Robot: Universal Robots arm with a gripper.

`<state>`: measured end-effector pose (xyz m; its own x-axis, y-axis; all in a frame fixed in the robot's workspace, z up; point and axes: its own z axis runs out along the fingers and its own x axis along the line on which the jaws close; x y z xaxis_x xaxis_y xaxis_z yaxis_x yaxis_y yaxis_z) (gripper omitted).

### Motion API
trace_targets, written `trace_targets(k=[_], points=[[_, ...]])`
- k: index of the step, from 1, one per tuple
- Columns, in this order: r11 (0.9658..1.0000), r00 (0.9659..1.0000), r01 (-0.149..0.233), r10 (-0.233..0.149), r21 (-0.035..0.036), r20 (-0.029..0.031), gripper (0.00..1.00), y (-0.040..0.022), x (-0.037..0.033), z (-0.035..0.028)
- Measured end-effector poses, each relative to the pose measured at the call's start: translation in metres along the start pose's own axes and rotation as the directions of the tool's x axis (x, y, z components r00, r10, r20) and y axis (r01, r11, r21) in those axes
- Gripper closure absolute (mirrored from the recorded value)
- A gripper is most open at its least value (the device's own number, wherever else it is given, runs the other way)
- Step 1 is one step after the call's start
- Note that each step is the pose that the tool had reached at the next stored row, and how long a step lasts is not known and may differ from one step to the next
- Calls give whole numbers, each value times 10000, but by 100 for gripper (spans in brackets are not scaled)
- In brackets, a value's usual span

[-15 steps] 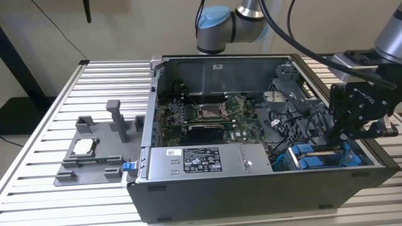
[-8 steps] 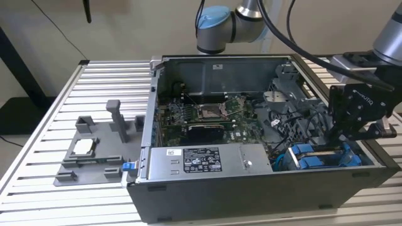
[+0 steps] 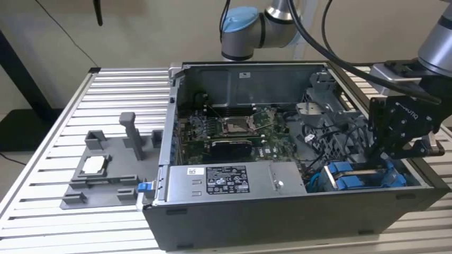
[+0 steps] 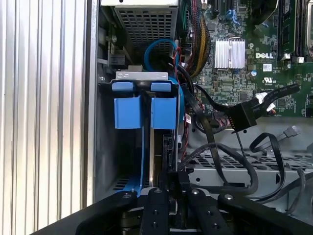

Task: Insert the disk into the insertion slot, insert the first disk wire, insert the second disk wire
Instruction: 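Insert the first disk wire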

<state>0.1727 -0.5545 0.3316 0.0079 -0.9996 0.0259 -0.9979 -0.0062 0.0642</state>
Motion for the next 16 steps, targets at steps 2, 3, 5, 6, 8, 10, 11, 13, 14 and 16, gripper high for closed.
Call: trace_targets(k=[2, 3, 5, 6, 8, 10, 11, 13, 14, 16], points=[[10000, 10000, 1, -1, 0, 10, 79, -1, -2, 7], [10000, 10000, 0, 0, -1, 5, 79, -1, -1, 6], [10000, 10000, -1, 1, 0, -8, 73, 1, 0, -12], [10000, 10000, -1, 1, -1, -6, 73, 2, 1, -33], [10000, 10000, -1, 1, -1, -6, 73, 6, 2, -89], [10000, 10000, -1, 1, -1, -8, 73, 9, 3, -135], [10000, 10000, 0, 0, 0, -9, 73, 10, 4, -158], [10000, 10000, 0, 0, 4, -9, 73, 15, 5, -200], [10000, 10000, 0, 0, 8, -9, 73, 18, 5, -219], [10000, 10000, -2, 2, 23, -8, 73, 28, 7, -266]])
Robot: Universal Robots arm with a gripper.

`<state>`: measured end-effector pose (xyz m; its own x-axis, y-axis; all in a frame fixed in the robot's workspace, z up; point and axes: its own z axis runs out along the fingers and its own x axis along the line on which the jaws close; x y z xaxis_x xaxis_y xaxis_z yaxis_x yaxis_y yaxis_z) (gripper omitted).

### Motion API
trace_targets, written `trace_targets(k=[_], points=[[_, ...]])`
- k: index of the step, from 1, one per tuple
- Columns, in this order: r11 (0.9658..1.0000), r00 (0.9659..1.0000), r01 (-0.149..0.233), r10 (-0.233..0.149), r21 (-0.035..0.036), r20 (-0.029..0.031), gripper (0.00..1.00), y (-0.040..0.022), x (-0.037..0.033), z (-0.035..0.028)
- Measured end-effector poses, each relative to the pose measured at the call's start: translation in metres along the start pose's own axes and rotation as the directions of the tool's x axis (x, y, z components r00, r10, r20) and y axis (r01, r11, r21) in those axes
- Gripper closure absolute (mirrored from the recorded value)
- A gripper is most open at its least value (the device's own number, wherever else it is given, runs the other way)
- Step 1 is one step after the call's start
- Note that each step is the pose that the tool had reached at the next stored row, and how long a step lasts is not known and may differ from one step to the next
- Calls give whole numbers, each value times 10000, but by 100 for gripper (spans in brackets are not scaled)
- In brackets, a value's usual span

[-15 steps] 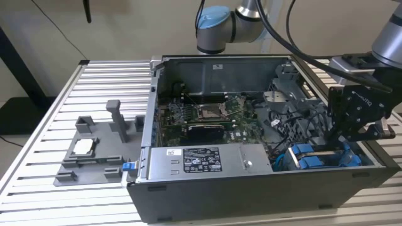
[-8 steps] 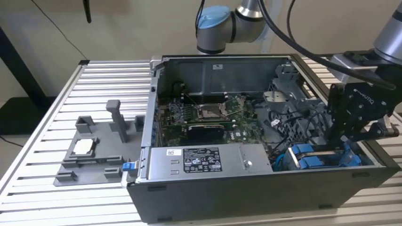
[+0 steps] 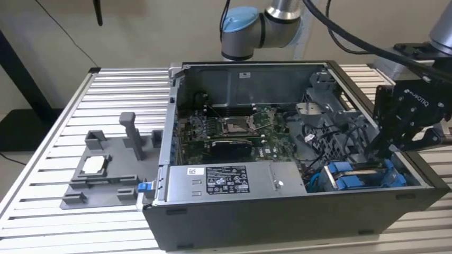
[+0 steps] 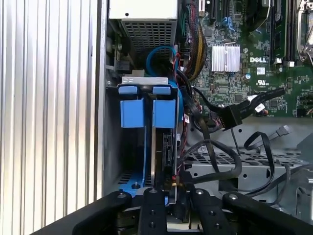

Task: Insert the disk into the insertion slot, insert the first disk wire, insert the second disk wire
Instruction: 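Insert the first disk wire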

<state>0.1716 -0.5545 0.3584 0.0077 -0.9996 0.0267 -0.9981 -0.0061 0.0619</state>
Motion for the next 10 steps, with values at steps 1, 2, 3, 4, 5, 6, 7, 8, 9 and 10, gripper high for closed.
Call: trace_targets(k=[1, 2, 3, 4, 5, 6, 7, 8, 9, 10], points=[[10000, 10000, 0, 0, 14, -2, 73, 6, 0, -19], [10000, 10000, -1, 1, 40, 0, 73, 15, 1, -32], [10000, 10000, -2, 2, 74, -1, 73, 26, 1, -42], [9999, 10000, -2, 2, 113, 1, 73, 39, 0, -48], [9999, 10000, -4, 4, 166, 0, 73, 56, 0, -52], [9997, 10000, -5, 5, 226, -1, 73, 76, -1, -55], [9996, 10000, -7, 7, 289, -1, 73, 97, -4, -56], [9994, 10000, -8, 8, 345, -1, 73, 117, -8, -56], [9992, 10000, -10, 10, 396, -2, 73, 137, -15, -56], [9990, 10000, -12, 12, 446, -3, 73, 157, -25, -56]])
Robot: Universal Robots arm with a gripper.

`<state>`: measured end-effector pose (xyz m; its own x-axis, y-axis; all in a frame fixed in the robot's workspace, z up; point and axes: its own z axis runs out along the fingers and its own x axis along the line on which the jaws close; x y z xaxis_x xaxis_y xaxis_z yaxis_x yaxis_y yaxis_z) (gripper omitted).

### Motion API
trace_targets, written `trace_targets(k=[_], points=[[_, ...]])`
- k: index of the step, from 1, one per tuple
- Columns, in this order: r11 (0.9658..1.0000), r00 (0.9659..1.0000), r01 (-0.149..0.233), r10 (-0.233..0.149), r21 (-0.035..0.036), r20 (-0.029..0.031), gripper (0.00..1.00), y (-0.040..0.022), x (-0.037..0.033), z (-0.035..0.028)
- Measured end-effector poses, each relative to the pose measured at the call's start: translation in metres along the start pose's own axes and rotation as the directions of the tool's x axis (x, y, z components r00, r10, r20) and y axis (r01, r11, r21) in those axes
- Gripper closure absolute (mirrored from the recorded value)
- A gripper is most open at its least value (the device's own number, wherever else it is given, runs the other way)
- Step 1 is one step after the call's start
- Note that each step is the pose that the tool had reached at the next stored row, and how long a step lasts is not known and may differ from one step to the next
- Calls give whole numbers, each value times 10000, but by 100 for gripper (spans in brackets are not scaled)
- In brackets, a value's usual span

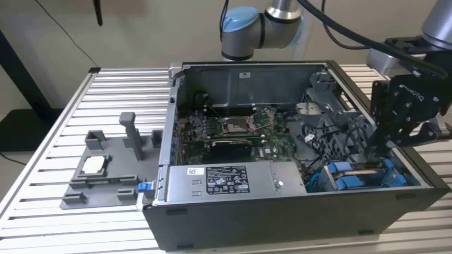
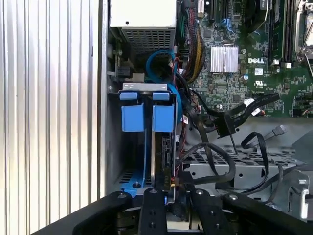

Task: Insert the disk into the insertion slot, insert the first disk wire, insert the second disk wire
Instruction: 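Insert the first disk wire, then insert the second disk wire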

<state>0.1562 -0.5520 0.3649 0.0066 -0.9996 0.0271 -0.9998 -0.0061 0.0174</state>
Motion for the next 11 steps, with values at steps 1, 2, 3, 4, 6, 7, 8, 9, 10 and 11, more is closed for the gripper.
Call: trace_targets(k=[1, 2, 3, 4, 6, 7, 8, 9, 10, 11], points=[[10000, 10000, -1, 1, 48, 0, 73, 20, -12, -1], [10000, 10000, -2, 2, 85, 1, 73, 38, -21, -3], [9999, 10000, -3, 3, 110, -2, 73, 50, -23, -12], [9999, 10000, -3, 3, 128, -4, 73, 59, -24, -28], [9999, 10000, -3, 3, 154, 1, 73, 74, -26, -64], [9999, 10000, -5, 5, 168, 0, 73, 80, -26, -86], [9998, 10000, -5, 5, 180, 3, 73, 86, -26, -110], [9998, 10000, -6, 6, 192, 3, 73, 92, -25, -135], [9998, 10000, -6, 6, 208, 4, 73, 97, -24, -162], [9998, 10000, -6, 6, 222, 7, 73, 103, -24, -185]])
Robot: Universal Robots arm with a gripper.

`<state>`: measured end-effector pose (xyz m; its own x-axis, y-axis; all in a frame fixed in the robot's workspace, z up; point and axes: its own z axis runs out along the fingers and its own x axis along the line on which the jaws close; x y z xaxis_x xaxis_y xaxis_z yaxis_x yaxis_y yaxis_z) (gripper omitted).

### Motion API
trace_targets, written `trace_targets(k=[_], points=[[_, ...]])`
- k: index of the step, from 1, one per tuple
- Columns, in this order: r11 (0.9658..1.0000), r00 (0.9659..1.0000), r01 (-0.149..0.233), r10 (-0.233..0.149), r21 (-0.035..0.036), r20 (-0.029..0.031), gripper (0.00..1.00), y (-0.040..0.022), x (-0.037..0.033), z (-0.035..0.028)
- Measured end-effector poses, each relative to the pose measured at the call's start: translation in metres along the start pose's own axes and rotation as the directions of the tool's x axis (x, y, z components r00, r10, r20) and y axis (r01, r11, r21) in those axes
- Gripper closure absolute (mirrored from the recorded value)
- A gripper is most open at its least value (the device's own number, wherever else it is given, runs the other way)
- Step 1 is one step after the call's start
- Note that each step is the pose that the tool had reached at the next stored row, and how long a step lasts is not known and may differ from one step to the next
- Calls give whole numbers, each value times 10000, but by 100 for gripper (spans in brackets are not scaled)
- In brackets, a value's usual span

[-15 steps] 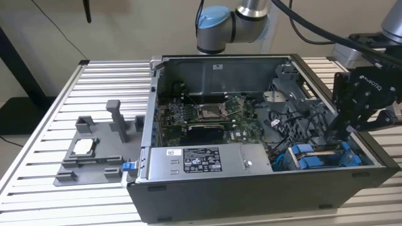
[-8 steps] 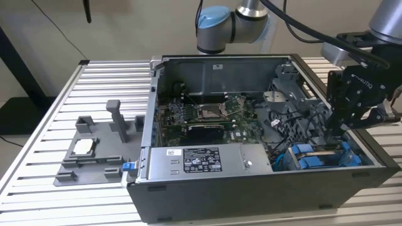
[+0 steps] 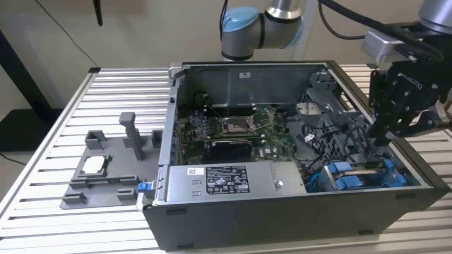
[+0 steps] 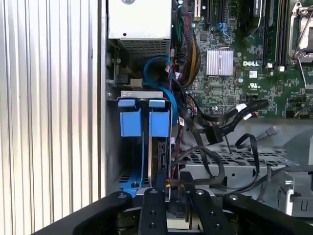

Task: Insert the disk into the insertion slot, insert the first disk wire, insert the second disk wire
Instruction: 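Insert the second disk wire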

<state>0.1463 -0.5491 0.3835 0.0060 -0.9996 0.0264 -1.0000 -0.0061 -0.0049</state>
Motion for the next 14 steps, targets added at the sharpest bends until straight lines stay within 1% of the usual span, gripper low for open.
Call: trace_targets(k=[5, 11, 14], points=[[10000, 10000, -2, 2, 57, -1, 73, 34, -7, -74], [9999, 10000, -4, 4, 143, -1, 73, 75, -80, -84], [9999, 10000, -4, 4, 145, -1, 73, 75, -83, -84]])
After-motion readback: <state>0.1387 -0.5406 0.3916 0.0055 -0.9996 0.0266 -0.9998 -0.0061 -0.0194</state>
